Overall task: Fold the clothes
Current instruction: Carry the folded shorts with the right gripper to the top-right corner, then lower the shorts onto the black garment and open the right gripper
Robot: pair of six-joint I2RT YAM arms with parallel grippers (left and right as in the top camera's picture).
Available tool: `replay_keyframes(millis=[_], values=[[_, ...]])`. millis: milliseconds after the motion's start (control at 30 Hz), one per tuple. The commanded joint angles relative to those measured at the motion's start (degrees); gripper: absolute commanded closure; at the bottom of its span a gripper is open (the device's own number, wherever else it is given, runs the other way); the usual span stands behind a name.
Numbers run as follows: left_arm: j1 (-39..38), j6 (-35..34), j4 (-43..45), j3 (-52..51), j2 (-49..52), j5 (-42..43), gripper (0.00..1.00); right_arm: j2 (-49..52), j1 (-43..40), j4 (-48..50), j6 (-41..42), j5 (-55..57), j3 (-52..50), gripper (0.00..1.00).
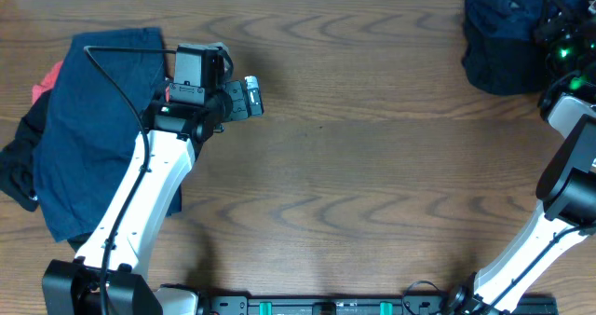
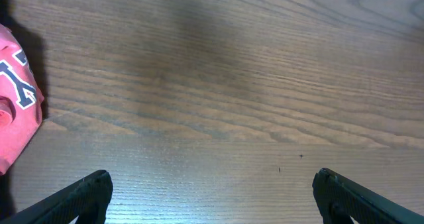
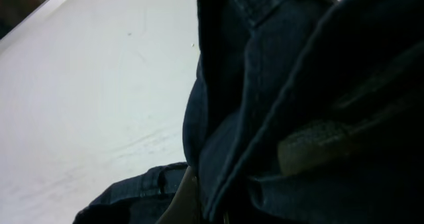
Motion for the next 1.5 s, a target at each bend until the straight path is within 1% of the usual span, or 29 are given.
replay_keyframes(millis=[0, 100, 133, 167, 200, 300, 467, 600, 767, 800, 867, 933, 1033, 1100, 1200, 1267, 1367, 1467], values=[[0.2, 1.0, 0.1, 0.8, 0.6, -0.5, 0.02, -0.3, -0.3, -0.8, -0.2, -2.5, 2.4, 0.99], [0.2, 1.0, 0.1, 0.8, 0.6, -0.5, 0.02, -0.3, -0.4, -4.6, -0.2, -2.7, 2.4, 0.99], [0.2, 1.0, 0.0, 0.8, 0.6, -0.5, 0.02, -0.3, -0.4, -5.9, -0.1, -3.2, 2.4, 0.89], [0.2, 1.0, 0.0, 0.8, 0.6, -0.5, 0.02, -0.3, -0.5, -7.3, -0.1, -4.2, 2.4, 0.61], [0.2, 1.0, 0.0, 0.8, 0.6, -0.5, 0.02, -0.3, -0.7, -8.7, -0.1, -5.4, 2.4, 0.43], [0.2, 1.0, 0.0, 0.8, 0.6, -0.5, 0.02, -0.3, -1.3, -9.8, 2.4, -10.8, 2.4, 0.18], [0.2, 1.0, 0.0, 0.8, 0.6, -0.5, 0.02, -0.5, -2.3, -8.0, 7.0, -15.1, 2.4, 0.01], [0.1, 1.0, 0.0, 0.8, 0.6, -0.5, 0.02, -0.9, -3.0, -7.6, 10.1, -18.2, 2.4, 0.01], [0.1, 1.0, 0.0, 0.8, 0.6, -0.5, 0.02, -2.3, -3.6, -8.7, 16.2, -22.3, 2.4, 0.01], [0.1, 1.0, 0.0, 0.8, 0.6, -0.5, 0.02, -2.8, -3.8, -10.1, 17.6, -22.4, 2.4, 0.01], [0.1, 1.0, 0.0, 0.8, 0.6, -0.5, 0.02, -4.1, -4.0, -13.5, 17.8, -22.4, 2.4, 0.01], [0.1, 1.0, 0.0, 0.8, 0.6, -0.5, 0.02, -6.2, -4.3, -18.8, 16.0, -21.7, 2.4, 0.01], [0.1, 1.0, 0.0, 0.8, 0.6, -0.5, 0.02, -10.7, -4.3, -29.7, 8.8, -18.7, 2.4, 0.01], [0.1, 1.0, 0.0, 0.8, 0.6, -0.5, 0.02, -15.0, -4.0, -38.8, 1.7, -15.3, 2.4, 0.01], [0.1, 1.0, 0.1, 0.8, 0.6, -0.5, 0.02, -21.9, -3.3, -51.2, -10.2, -9.2, 2.4, 0.01], [0.1, 1.0, 0.1, 0.8, 0.6, -0.5, 0.02, -26.9, -2.2, -58.1, -20.3, -3.8, 2.4, 0.01], [0.1, 1.0, 0.3, 0.8, 0.6, -0.5, 0.02, -30.9, -0.2, -62.9, -31.8, 5.0, 2.4, 0.01], [0.1, 1.0, 0.3, 0.8, 0.6, -0.5, 0.02, -31.5, 1.6, -63.6, -37.8, 11.6, 2.4, 0.01]])
